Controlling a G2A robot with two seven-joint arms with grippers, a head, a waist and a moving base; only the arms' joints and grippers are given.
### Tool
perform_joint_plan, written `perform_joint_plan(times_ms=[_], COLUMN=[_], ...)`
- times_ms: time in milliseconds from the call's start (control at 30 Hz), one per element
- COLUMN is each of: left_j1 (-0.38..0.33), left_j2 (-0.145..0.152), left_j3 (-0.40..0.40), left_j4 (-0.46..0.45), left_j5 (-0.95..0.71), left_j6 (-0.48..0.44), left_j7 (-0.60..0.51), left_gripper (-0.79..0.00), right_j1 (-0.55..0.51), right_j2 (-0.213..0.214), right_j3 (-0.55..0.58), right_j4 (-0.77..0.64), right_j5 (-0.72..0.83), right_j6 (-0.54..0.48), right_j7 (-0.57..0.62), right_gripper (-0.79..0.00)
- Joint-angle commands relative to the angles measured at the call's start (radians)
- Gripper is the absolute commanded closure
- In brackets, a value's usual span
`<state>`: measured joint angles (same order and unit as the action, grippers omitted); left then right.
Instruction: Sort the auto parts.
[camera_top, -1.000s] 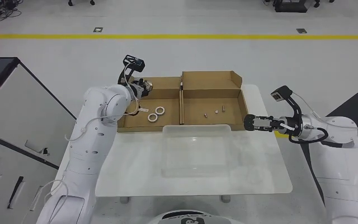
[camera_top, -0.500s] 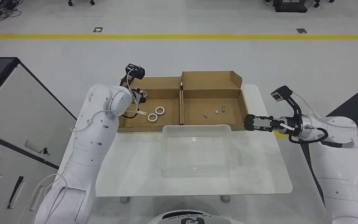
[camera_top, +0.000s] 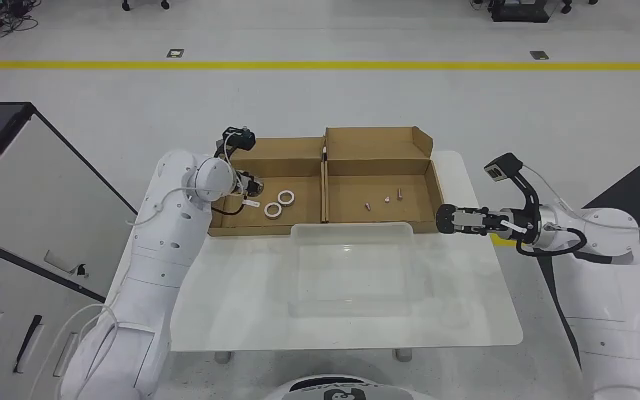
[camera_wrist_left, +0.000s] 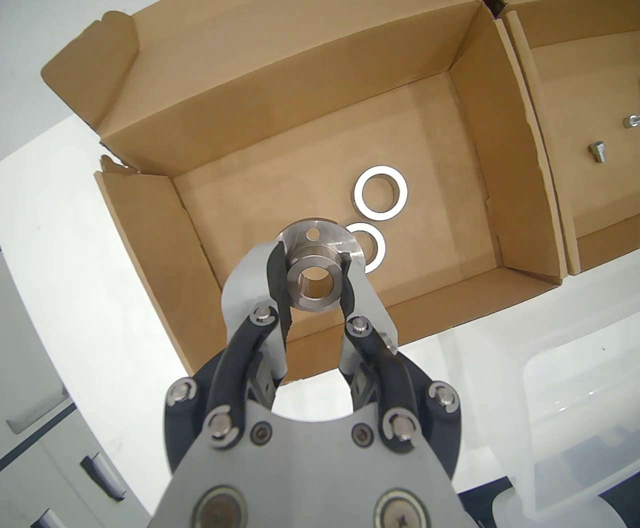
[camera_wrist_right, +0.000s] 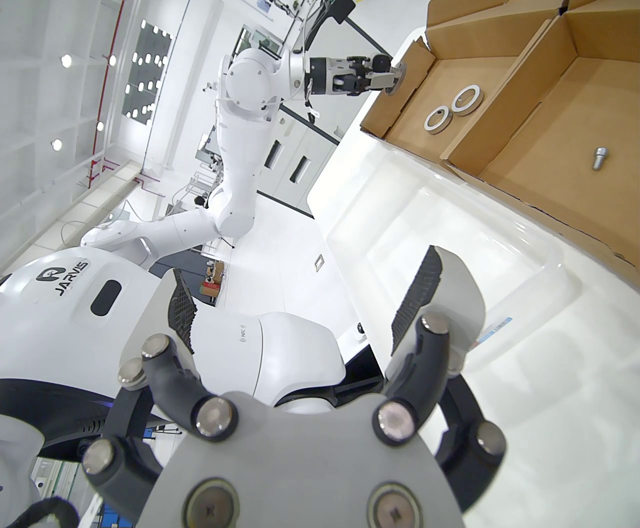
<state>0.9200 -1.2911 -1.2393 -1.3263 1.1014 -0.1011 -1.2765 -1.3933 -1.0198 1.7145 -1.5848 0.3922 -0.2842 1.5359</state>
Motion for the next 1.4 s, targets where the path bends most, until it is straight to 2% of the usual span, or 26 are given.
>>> perform_joint_plan(times_ms=[0,300,933,1367], left_j1=[0.000,0.021,-0.139,-0.214], left_j2=[0.000,0.000,-0.039,-0.067], left_j3=[0.000,0.026,0.155,0.220], left_j4=[-0.001,0.008,0.378,0.528], left_j5=[0.002,-0.010,-0.042,-0.063], left_j6=[0.000,-0.023,-0.002,-0.004], left_j7=[0.000,-0.020,0.080,0.113], left_gripper=[0.000,0.000,0.000,0.000], right_j1=[0.000,0.000,0.000,0.000], right_j2=[0.000,0.000,0.000,0.000], right_j3=[0.000,0.000,0.000,0.000], right_j4=[0.000,0.000,0.000,0.000], right_j5=[0.000,0.000,0.000,0.000], right_j6=[0.000,0.000,0.000,0.000], right_j7=[0.000,0.000,0.000,0.000], right_gripper=[-0.785,-0.785,-0.785,-0.785])
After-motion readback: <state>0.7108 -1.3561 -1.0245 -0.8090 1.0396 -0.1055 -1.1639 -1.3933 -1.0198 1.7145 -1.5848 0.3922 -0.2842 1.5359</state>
